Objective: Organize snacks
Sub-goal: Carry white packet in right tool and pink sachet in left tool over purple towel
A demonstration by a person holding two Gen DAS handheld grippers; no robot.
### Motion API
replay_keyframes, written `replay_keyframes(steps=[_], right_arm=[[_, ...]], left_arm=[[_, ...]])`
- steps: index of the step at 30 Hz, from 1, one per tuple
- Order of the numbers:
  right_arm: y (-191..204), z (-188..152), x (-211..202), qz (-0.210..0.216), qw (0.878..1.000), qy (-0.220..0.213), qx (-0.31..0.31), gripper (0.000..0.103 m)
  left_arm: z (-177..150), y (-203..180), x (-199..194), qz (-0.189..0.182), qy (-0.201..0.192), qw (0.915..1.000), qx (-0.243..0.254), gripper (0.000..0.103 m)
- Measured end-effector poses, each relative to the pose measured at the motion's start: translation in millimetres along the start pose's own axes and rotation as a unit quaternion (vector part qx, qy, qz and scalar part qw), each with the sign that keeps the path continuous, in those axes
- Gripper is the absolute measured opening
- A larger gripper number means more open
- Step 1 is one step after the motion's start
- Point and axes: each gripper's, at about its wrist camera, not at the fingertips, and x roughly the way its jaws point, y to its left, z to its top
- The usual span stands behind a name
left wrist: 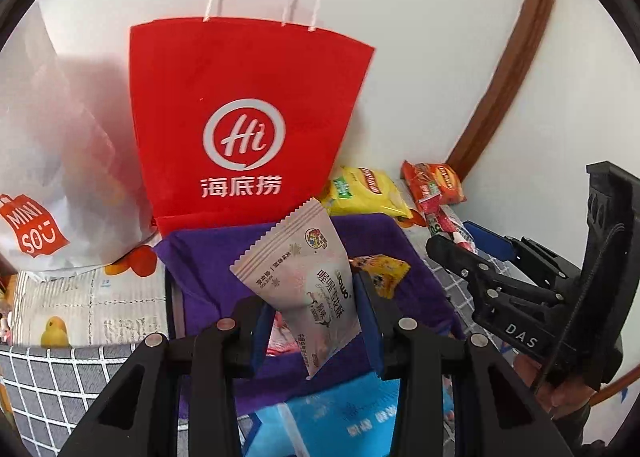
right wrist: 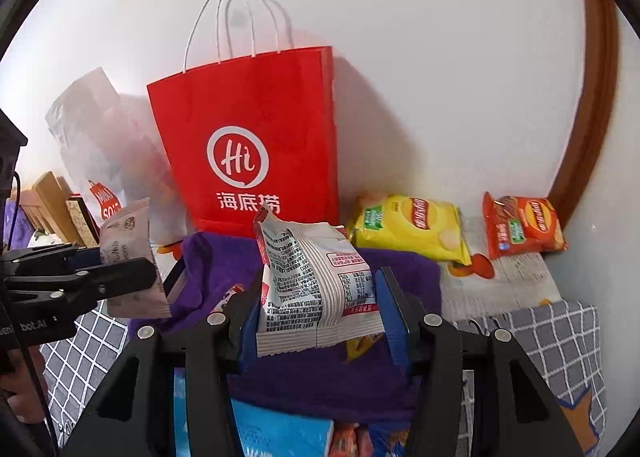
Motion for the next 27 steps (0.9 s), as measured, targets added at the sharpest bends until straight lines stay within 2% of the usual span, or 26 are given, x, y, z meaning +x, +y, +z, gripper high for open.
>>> replay_keyframes(steps=[10, 13, 23, 27], right_arm=[[6, 4, 35, 0.008, 1.000, 0.006, -0.017, 0.052], [3, -1, 49, 0.007, 0.999, 0.025, -0.025, 0.052], [-21, -1, 61, -0.028, 0.998, 0.043, -0.047, 0.052], [-30, -2, 64, -0.024, 0.997, 0.053, -0.043, 0.052]], left_arm=[[0, 21, 17, 0.019, 0.013, 0.9996, -0.013, 0.037], [0, 23, 22, 0.024, 0.019, 0.9995, -0.010, 0.037], [-4, 28, 35, 0.028, 0.035, 0.9988, -0.016, 0.037], [-5, 32, 35, 0.026, 0.037, 0.9988, -0.022, 0.037]])
